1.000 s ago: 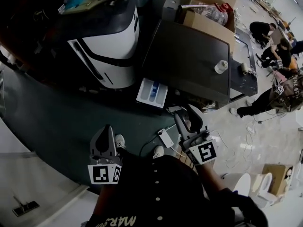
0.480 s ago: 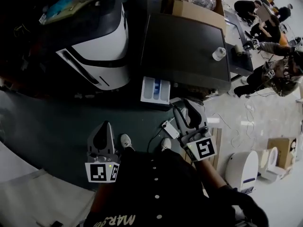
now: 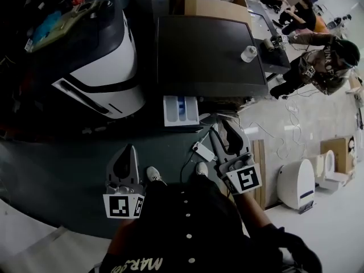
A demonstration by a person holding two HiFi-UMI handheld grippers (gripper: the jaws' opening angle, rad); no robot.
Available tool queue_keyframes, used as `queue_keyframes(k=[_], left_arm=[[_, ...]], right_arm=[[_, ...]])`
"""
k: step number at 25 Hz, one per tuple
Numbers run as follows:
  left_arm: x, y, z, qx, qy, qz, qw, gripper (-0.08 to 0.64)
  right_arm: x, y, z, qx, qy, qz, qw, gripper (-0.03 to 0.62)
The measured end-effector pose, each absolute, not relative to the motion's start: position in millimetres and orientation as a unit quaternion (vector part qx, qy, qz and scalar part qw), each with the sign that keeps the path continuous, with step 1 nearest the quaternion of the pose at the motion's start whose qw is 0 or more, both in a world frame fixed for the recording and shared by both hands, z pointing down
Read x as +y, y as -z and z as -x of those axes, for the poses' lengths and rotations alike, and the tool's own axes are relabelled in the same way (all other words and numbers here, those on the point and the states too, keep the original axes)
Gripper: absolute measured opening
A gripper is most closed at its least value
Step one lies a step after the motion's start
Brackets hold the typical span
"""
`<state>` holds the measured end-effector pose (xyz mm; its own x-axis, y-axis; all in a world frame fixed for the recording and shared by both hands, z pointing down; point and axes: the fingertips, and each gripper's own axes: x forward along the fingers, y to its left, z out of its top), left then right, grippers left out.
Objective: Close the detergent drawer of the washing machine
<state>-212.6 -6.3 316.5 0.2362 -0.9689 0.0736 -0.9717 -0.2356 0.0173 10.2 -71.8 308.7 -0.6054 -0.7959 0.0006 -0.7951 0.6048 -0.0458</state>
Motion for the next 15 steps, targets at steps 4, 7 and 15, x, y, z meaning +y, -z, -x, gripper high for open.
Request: queue_keyframes(k=[4,7,15], left_arm=[[-19.3,-320.5,213.2,-0.589,-0.031,-0.807,0.03,0.014],[-27.3,-325.4,212.4,-0.569,-0.035,-0.821,0.037,0.014],[-37.4,-335.4,201.5,-0.546,-0.038,-0.835,0.054,0.014]], right_arm=[[-66.2,-310.3,-13.7,0.882,0.022,0.471,0.008,0.158],[-58.4,-316.8,-21.4,0.869,0.028,0.493,-0.001,0.158],[-50.3,-326.9,-29.0,0.857,0.04,0.513,-0.009,0.16]])
